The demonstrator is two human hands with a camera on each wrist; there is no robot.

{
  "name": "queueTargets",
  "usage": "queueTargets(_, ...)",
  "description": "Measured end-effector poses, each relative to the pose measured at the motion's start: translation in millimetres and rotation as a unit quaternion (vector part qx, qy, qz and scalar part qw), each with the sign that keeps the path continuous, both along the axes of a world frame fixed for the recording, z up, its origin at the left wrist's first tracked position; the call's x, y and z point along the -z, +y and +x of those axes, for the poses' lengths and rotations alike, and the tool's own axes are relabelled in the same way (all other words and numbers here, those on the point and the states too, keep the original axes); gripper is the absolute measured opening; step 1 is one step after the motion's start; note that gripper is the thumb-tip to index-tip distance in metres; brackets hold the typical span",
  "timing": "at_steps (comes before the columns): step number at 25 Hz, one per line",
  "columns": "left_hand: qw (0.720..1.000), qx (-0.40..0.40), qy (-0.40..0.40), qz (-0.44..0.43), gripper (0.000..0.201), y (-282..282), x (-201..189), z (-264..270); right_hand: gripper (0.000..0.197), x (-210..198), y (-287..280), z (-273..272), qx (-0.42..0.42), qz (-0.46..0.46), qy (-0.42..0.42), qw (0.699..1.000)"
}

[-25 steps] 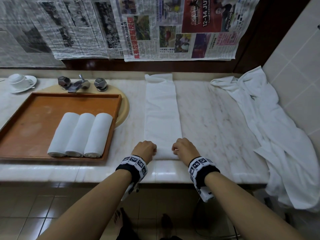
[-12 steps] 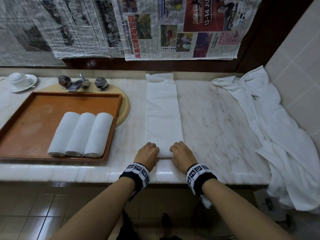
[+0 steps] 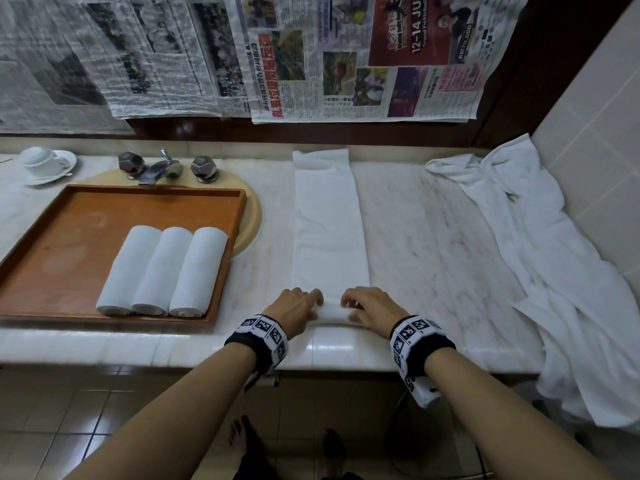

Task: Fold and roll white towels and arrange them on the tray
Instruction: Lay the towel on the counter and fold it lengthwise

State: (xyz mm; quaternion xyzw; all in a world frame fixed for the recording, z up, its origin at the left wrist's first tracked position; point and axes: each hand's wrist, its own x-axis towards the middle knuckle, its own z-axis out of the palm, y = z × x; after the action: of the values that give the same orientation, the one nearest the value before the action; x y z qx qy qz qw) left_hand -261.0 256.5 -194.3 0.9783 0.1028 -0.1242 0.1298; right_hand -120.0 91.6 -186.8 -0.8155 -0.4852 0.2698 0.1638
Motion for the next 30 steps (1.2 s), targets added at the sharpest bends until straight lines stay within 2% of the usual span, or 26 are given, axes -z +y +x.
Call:
queueTargets(3, 1.000, -0.018, -0.004, 0.002, 0.022, 2, -1, 2, 0.014, 9, 4, -1, 0.003, 0.037, -0.058, 0.998)
queueTargets(6, 0.999, -0.021, -0.023, 0.031, 0.020, -1, -1, 10, 0.013, 16, 7, -16, -0.008, 0.097, -0.163, 0.982)
queueTargets(9, 0.997, -0.054, -0.046, 0.015, 0.020, -9, -1, 12, 0.012, 20, 6, -34, -0.020, 0.121, -0.187, 0.975)
queueTargets(13, 0.993, -0.081, -0.091, -0.002, 0.016, -20, 3, 12, 0.034, 21, 8, -35, -0.014, 0.107, -0.194, 0.975)
queueTargets(15, 0.993, -0.076, -0.095, -0.011, 0.024, -20, 5, 8, 0.026, 19, 14, -32, -0.008, 0.096, -0.179, 0.979)
queueTargets(17, 0.995, -0.060, -0.080, 0.015, 0.027, -20, 7, 5, 0.022, 10, 20, -27, -0.017, 0.041, -0.155, 0.987)
queueTargets(20, 0.997, -0.052, -0.050, 0.026, 0.018, -20, 6, 6, 0.027, 2, 22, -19, -0.066, -0.033, -0.155, 0.985)
queueTargets(27, 0.999, -0.022, 0.022, 0.042, 0.015, -13, -9, 14, 0.034, 9, 13, -33, -0.066, 0.028, -0.158, 0.985)
queueTargets(30, 0.999, -0.035, -0.027, 0.024, 0.020, -18, -9, 11, 0.028, 8, 21, -23, -0.048, -0.003, -0.125, 0.991)
